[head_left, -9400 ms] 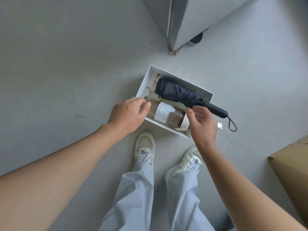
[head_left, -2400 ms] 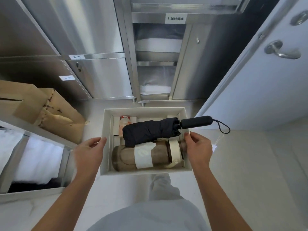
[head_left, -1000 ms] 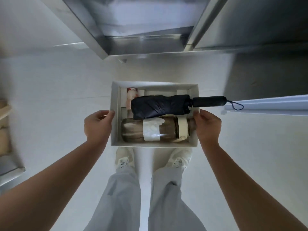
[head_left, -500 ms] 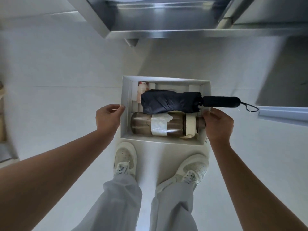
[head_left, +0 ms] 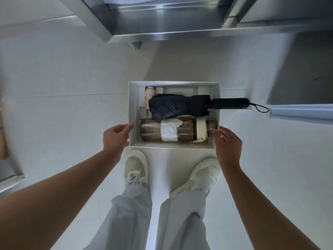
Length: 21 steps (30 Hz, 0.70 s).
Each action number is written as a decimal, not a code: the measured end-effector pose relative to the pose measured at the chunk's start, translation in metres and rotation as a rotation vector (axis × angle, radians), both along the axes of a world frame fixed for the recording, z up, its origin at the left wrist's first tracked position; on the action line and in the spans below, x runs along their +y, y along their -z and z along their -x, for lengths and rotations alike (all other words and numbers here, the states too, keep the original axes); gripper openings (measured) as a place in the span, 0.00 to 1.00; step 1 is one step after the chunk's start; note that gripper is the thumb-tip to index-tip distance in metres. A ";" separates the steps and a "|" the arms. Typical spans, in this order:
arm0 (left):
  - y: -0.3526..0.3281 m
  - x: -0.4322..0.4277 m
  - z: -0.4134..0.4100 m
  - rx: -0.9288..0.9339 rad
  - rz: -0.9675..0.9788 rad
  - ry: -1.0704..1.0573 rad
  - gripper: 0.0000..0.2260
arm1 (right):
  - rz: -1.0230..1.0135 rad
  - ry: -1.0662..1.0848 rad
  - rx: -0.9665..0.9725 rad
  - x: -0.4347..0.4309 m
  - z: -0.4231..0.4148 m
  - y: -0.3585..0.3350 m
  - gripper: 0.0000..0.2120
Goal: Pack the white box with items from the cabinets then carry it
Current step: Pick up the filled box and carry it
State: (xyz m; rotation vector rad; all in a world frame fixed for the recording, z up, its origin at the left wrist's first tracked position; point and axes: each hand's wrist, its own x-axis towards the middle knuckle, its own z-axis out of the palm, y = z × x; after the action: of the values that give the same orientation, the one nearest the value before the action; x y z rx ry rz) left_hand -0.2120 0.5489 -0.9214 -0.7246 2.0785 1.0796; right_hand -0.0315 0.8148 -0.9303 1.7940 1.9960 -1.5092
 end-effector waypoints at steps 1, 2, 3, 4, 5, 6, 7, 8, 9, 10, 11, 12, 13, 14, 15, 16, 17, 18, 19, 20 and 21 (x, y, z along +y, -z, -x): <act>0.001 -0.002 -0.005 -0.004 0.004 -0.009 0.05 | 0.015 0.010 0.000 -0.004 -0.004 0.000 0.12; 0.001 -0.004 -0.009 -0.014 0.004 -0.025 0.06 | 0.038 0.036 0.000 -0.008 -0.008 0.000 0.14; 0.001 -0.005 -0.013 -0.027 -0.001 -0.051 0.07 | 0.074 0.079 -0.005 -0.012 -0.010 0.000 0.17; 0.001 -0.006 -0.015 -0.038 -0.008 -0.084 0.07 | 0.108 0.134 -0.010 -0.015 -0.011 0.000 0.19; 0.001 -0.005 -0.016 -0.045 -0.012 -0.116 0.07 | 0.129 0.184 -0.007 -0.017 -0.011 0.001 0.20; 0.002 -0.004 -0.017 -0.048 -0.012 -0.141 0.07 | 0.136 0.222 -0.006 -0.018 -0.009 0.001 0.20; 0.002 -0.004 -0.016 -0.048 -0.010 -0.155 0.07 | 0.136 0.245 -0.006 -0.019 -0.008 0.002 0.19; 0.002 -0.002 -0.015 -0.048 -0.008 -0.160 0.07 | 0.133 0.262 -0.004 -0.018 -0.008 0.003 0.17; 0.003 -0.001 -0.014 -0.048 -0.007 -0.165 0.07 | 0.135 0.275 -0.001 -0.016 -0.007 0.004 0.14; 0.003 0.001 -0.011 -0.047 -0.009 -0.174 0.07 | 0.141 0.280 0.004 -0.013 -0.005 0.004 0.12; 0.002 0.003 -0.009 -0.044 -0.012 -0.186 0.07 | 0.153 0.282 0.008 -0.010 -0.003 0.004 0.10; 0.002 0.005 -0.006 -0.039 -0.013 -0.194 0.06 | 0.165 0.284 0.014 -0.007 -0.001 0.005 0.09; 0.003 0.008 -0.003 -0.030 -0.013 -0.196 0.05 | 0.166 0.283 0.019 -0.005 0.003 0.006 0.09; 0.003 0.010 0.000 -0.020 -0.010 -0.195 0.05 | 0.163 0.290 0.024 -0.003 0.007 0.007 0.09; 0.003 0.014 0.003 -0.010 -0.007 -0.195 0.05 | 0.162 0.301 0.034 0.000 0.012 0.008 0.06; 0.004 0.017 0.007 0.001 -0.004 -0.194 0.05 | 0.166 0.313 0.046 0.004 0.018 0.008 0.04; 0.004 0.020 0.011 0.014 0.004 -0.192 0.05 | 0.166 0.326 0.053 0.007 0.025 0.008 0.06; 0.004 0.022 0.015 0.024 0.014 -0.191 0.06 | 0.173 0.340 0.062 0.011 0.032 0.009 0.06; 0.005 0.024 0.020 0.032 0.021 -0.195 0.06 | 0.179 0.340 0.076 0.014 0.039 0.010 0.03; 0.005 0.025 0.025 0.041 0.025 -0.201 0.07 | 0.185 0.335 0.088 0.016 0.046 0.008 0.04; 0.006 0.026 0.031 0.050 0.031 -0.202 0.09 | 0.184 0.316 0.095 0.019 0.053 0.008 0.08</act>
State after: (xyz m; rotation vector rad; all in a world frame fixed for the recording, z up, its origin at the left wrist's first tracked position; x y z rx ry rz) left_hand -0.2428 0.5751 -0.9273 -0.9488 2.1025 1.1876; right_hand -0.0847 0.8335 -0.9386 2.0660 1.6003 -1.8267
